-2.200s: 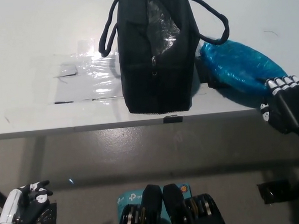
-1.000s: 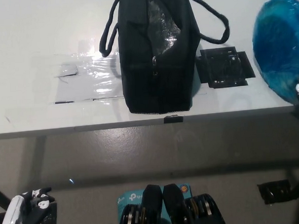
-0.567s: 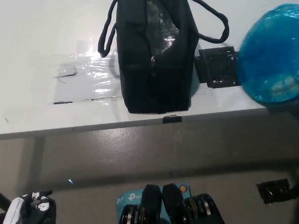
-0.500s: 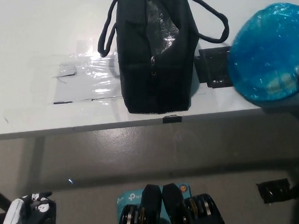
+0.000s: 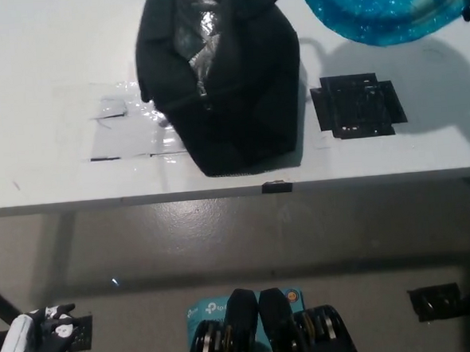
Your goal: The robot uses its right hand to pick up a stack of plates kept in the middle of the desk and put it inside a bag kept next to it
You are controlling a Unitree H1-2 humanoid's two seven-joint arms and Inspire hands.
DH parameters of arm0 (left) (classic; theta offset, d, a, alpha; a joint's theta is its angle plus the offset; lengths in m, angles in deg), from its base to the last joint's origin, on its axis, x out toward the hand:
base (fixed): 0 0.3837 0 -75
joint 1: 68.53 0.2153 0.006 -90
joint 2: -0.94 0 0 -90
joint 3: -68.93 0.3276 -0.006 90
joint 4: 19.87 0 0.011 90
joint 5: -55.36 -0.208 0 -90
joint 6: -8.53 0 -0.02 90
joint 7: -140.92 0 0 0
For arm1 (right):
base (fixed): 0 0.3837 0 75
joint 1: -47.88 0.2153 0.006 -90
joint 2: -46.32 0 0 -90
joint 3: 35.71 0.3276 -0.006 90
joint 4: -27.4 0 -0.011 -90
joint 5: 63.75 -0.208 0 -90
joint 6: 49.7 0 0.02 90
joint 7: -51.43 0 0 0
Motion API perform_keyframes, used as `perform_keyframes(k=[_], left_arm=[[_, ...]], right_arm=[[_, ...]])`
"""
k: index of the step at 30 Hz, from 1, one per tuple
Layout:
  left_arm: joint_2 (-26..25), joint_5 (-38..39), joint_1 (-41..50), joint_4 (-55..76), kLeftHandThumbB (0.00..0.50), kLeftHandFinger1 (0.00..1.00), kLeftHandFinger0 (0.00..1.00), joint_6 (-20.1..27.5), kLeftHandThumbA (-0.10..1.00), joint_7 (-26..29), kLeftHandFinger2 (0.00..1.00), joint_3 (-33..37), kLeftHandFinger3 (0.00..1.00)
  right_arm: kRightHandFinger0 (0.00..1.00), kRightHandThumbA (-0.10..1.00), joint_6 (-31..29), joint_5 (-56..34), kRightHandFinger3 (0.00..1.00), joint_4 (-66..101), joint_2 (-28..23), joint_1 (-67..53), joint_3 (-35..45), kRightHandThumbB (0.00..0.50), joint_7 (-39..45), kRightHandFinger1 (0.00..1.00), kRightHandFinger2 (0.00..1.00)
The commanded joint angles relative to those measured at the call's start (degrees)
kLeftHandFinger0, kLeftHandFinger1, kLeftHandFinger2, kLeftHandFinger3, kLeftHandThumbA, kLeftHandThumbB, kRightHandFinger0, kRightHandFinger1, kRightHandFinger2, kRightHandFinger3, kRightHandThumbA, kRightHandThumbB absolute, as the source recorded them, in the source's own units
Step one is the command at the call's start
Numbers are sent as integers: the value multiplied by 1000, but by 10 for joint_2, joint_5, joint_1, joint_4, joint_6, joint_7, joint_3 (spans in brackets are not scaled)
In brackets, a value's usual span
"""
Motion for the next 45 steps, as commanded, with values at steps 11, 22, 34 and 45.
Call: perform_keyframes(k=[11, 22, 34, 45], left_arm=[[-21, -25, 4, 17, 0, 657, 597, 27, -100, -3, 748, 7, 816], [-25, -37, 11, 18, 0, 656, 596, 25, -100, -1, 749, 13, 805], [-34, -53, 22, 21, 0, 653, 580, 29, -100, -1, 747, 23, 818], [-30, -58, 28, 27, 0, 632, 601, 33, -100, 0, 715, 26, 814]], right_arm=[[0, -100, 6, 16, 62, 44, -70, 74, -93, 263, 20, 0, 285], [0, -100, 6, 42, 43, 15, -92, 151, -157, 293, 15, 0, 2], [0, -100, 6, 110, 0, -37, -104, 255, -216, 311, 33, 0, 0], [0, -100, 6, 185, 0, -92, -97, 339, -208, 295, 76, 0, 0]])
